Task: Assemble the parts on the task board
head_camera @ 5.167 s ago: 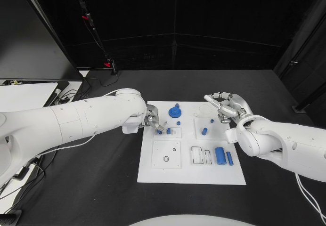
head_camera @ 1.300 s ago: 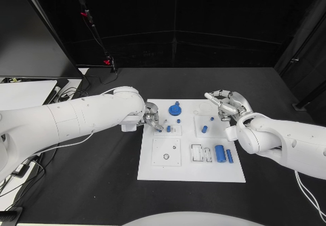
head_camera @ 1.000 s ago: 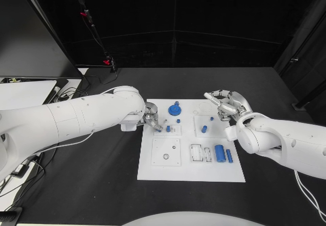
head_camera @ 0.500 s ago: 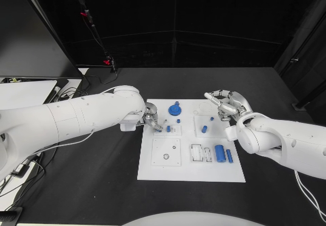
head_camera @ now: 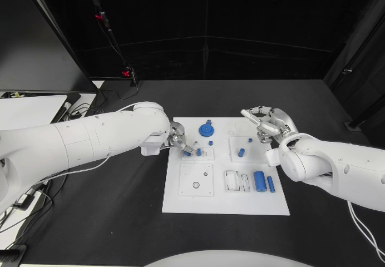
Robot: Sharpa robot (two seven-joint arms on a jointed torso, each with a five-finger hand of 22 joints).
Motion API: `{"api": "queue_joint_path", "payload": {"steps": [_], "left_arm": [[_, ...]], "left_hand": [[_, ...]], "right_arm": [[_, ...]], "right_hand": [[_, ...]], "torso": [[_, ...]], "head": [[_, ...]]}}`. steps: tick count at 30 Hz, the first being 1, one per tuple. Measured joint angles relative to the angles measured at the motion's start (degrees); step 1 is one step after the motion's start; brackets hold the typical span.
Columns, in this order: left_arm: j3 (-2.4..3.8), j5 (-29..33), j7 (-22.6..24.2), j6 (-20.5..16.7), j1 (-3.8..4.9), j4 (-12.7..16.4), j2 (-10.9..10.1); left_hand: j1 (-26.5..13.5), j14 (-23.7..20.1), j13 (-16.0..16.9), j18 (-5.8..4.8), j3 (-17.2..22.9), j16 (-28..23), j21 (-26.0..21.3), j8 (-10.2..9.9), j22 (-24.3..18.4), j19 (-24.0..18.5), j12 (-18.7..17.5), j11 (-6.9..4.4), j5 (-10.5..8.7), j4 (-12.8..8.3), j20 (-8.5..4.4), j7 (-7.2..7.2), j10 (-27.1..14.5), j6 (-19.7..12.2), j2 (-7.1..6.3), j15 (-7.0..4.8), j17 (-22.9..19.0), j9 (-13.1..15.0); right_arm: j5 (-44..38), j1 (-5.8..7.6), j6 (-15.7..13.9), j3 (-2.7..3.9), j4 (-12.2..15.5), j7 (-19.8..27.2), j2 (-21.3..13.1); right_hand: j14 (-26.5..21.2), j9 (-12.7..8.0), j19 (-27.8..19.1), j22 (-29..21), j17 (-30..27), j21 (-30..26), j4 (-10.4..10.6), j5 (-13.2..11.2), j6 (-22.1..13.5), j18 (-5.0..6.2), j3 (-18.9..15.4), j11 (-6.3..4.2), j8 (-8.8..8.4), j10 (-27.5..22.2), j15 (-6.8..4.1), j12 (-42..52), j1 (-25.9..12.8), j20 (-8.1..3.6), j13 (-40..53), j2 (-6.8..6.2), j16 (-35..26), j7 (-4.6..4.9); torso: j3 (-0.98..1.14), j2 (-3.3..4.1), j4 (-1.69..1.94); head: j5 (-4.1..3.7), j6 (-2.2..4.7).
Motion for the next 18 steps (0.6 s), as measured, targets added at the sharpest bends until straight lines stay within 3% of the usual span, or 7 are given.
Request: {"api": "queue_joint_path", "payload": {"steps": [18], "left_arm": [[-0.12, -0.13, 1.52, -1.02, -0.15, -0.23, 0.25]], "left_hand": [[0.00, 0.00, 0.00, 0.00, 0.00, 0.00, 0.00, -0.12, 0.00, 0.00, 0.00, 0.00, 0.00, 0.00, 0.00, 0.03, 0.00, 0.00, 0.00, 0.00, 0.00, 0.01]], "right_arm": [[0.00, 0.00, 0.00, 0.00, 0.00, 0.00, 0.01]], "right_hand": [[0.00, 0.01, 0.00, 0.00, 0.00, 0.00, 0.00, 0.00, 0.00, 0.01, 0.00, 0.00, 0.00, 0.00, 0.00, 0.00, 0.00, 0.00, 0.00, 0.00, 0.00, 0.00]], "torso": [[-0.01, 0.02, -0.03]], "head": [[-0.15, -0.10]]}}
